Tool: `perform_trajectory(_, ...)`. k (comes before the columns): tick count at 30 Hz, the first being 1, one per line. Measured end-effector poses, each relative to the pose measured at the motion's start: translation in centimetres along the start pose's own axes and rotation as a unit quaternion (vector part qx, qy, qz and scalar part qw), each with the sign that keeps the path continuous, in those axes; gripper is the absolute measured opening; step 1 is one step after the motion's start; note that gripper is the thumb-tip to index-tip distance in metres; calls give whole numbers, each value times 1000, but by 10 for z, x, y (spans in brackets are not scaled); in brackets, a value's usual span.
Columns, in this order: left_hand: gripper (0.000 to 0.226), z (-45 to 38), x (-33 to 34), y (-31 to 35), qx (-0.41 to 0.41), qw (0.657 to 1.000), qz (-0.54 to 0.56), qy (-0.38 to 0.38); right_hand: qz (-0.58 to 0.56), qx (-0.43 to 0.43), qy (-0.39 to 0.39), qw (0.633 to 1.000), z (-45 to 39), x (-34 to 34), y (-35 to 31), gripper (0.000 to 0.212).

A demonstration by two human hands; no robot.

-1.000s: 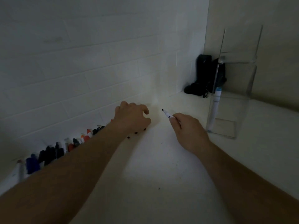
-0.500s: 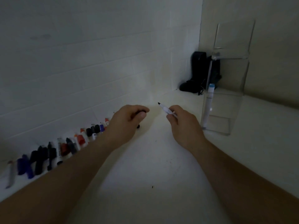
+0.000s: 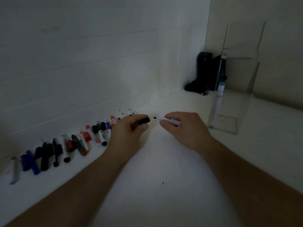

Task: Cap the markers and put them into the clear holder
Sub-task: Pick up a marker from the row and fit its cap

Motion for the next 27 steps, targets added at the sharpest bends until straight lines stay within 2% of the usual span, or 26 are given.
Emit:
perform_trajectory(7,29,1,2,8,36,998,-57,-11,52,-57,-16,997,-3,10,-4,52)
perform_trajectory(10,30,0,4,6,49,995,-85,-24,45,-69,-19,996,-2,15,-3,46)
perform_trajectory(13,31,2,9,5,63,993,-87,-40,61,-94,-3,994,-1,17,-9,48)
perform_trajectory(18,27,4,7,1,-6,999,-23,-35,81,-127,-20,988,-1,10,-14,48)
perform_trajectory(22,17,5,7,-1,-67,992,94,-54,71,-116,-17,991,-1,7,-9,50)
perform_trajectory(25,15,5,6,-2,-95,977,173,-77,37,-117,-20,992,-1,1,-13,41)
perform_trajectory(27,10,5,4,-1,-100,975,163,-109,15,-122,-43,991,0,-4,-17,33)
Point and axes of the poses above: each hand's wrist, its own z-axis away from the middle knuckle, its own x-axis out of the palm, y = z × x, the point moved 6 cm from there along -z, towards the middle knuckle, and after that the axes turned 10 degrees about z, right-handed, at the moved point
